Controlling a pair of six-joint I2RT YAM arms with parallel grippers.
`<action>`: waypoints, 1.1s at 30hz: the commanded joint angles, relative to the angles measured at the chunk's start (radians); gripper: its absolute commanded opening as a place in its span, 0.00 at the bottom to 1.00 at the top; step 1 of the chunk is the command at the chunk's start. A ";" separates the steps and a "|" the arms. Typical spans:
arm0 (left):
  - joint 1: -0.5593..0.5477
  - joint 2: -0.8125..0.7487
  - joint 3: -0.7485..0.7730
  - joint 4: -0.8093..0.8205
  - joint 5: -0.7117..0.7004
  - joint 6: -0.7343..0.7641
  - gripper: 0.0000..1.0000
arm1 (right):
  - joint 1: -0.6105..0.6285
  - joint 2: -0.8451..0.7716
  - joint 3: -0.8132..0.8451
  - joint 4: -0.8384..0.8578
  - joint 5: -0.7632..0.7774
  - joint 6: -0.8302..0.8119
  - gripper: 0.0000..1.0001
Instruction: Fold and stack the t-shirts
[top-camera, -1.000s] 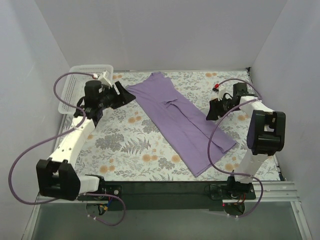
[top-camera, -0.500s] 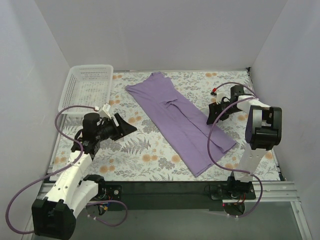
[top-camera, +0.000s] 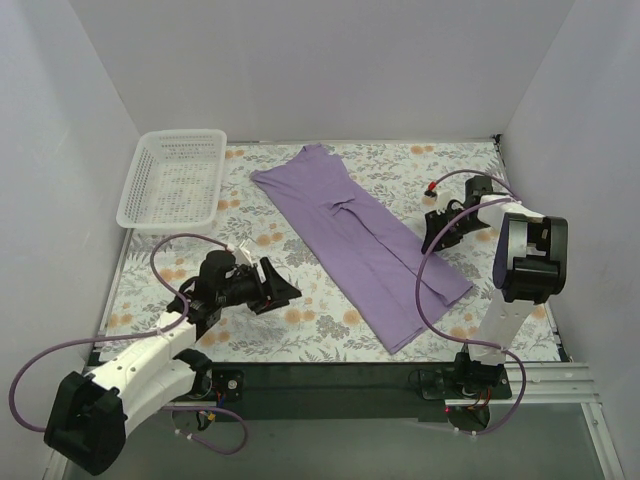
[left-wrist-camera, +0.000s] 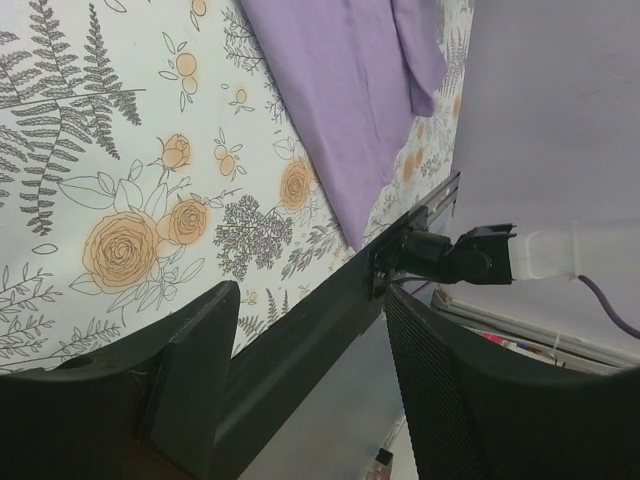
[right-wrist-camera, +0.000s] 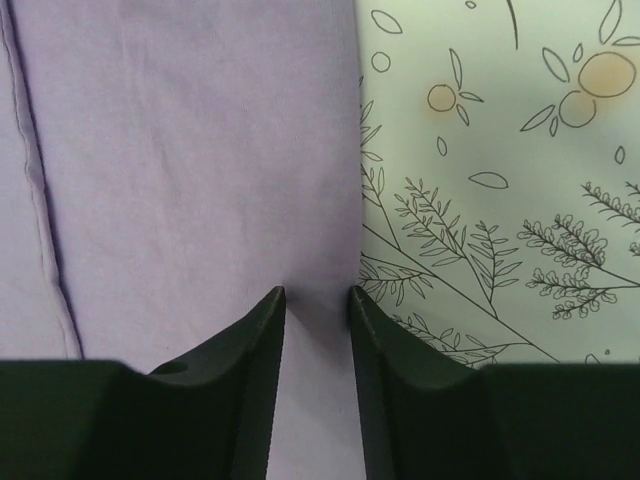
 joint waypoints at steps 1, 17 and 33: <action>-0.058 0.028 -0.015 0.088 -0.073 -0.072 0.59 | -0.003 0.024 -0.041 -0.069 0.038 -0.007 0.38; -0.227 0.160 -0.034 0.214 -0.170 -0.129 0.59 | -0.008 0.022 -0.094 -0.074 0.026 -0.029 0.14; -0.268 0.189 -0.058 0.261 -0.191 -0.149 0.59 | -0.011 -0.070 -0.218 -0.082 0.056 -0.069 0.01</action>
